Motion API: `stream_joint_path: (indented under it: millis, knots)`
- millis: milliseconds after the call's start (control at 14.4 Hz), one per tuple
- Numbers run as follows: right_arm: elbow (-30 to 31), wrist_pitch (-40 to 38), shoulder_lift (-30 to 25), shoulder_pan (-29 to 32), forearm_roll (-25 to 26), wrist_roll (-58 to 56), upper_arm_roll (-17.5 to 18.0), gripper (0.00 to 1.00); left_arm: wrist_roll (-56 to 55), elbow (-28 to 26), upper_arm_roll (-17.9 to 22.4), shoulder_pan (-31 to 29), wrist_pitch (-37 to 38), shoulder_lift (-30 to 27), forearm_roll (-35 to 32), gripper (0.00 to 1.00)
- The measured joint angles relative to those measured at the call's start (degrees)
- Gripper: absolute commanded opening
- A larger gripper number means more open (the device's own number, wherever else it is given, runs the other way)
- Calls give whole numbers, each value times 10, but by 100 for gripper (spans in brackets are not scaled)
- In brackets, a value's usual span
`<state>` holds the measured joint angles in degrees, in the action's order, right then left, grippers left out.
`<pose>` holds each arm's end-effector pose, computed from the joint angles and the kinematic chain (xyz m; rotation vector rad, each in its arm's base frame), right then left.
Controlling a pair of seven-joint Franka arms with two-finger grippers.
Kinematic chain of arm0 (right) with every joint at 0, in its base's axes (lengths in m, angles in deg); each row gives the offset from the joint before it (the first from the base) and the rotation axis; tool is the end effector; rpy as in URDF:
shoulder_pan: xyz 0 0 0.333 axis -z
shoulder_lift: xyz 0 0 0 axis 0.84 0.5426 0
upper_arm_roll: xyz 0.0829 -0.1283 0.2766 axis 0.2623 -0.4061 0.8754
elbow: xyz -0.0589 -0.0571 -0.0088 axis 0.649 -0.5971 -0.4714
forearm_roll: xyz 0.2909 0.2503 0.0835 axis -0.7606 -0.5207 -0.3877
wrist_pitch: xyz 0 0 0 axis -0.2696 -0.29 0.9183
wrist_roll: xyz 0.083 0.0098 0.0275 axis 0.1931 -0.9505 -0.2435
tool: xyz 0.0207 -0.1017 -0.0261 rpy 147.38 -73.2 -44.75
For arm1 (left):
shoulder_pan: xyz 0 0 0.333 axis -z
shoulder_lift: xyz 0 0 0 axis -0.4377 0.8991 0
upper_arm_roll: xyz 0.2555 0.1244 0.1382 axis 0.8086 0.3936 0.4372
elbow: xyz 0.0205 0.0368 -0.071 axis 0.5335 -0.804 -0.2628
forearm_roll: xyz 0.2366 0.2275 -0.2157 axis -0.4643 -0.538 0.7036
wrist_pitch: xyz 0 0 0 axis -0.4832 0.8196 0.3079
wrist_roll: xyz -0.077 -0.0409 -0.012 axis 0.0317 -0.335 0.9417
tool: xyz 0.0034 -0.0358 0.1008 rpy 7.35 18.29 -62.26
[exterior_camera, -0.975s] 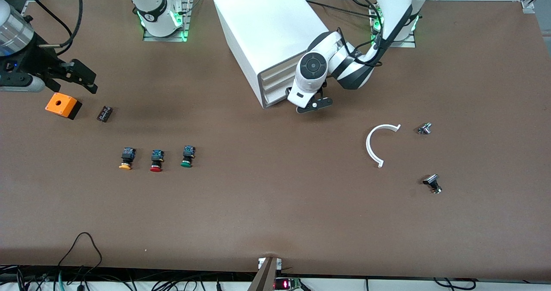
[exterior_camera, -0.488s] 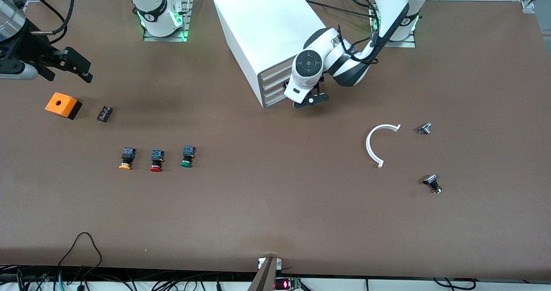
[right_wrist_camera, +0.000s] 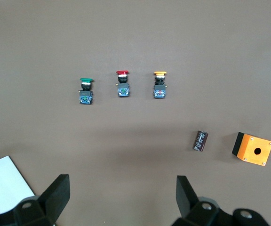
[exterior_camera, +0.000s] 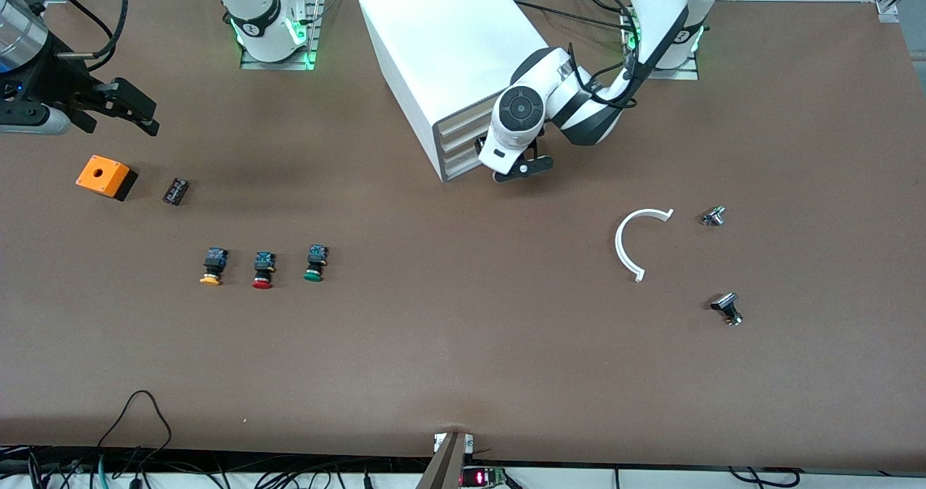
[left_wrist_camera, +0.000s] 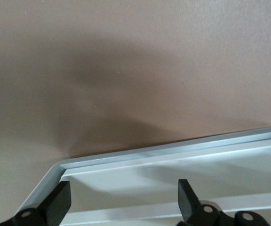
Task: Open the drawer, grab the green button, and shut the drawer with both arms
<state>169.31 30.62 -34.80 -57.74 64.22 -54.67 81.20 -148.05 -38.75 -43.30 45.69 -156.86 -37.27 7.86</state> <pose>0.5264 0.0440 0.6170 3.1368 -0.0752 0.0505 0.4108 -0.4207 0.2403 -3.0125 -0.4839 0.5439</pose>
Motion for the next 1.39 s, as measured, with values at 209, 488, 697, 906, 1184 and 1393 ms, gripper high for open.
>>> stream_joint_path:
  millis: [209, 488, 697, 906, 1184, 1393]
  knots:
    - [0, 0, 0, 0, 0, 0, 0, 100, 4, 17, 4, -34, 12, -6, -2, 100]
    - [-2, 0, 0, 0, 0, 0, 2, 100, 55, 114, 8, -95, 163, -25, -61, 100]
    - [-2, 0, 0, 0, 0, 0, 3, 100, 132, 195, 9, -125, 258, -34, -104, 100]
    - [-2, 0, 0, 0, 0, 0, 4, 100, 230, 261, 10, -159, 313, -35, -131, 100]
    - [-2, 0, 0, 0, 0, 0, 5, 100, 387, 307, 27, -210, 342, -60, -134, 100]
    - [-4, 0, 0, 0, 0, 0, 5, 100, 518, 308, 93, -214, 345, -105, -131, 100]
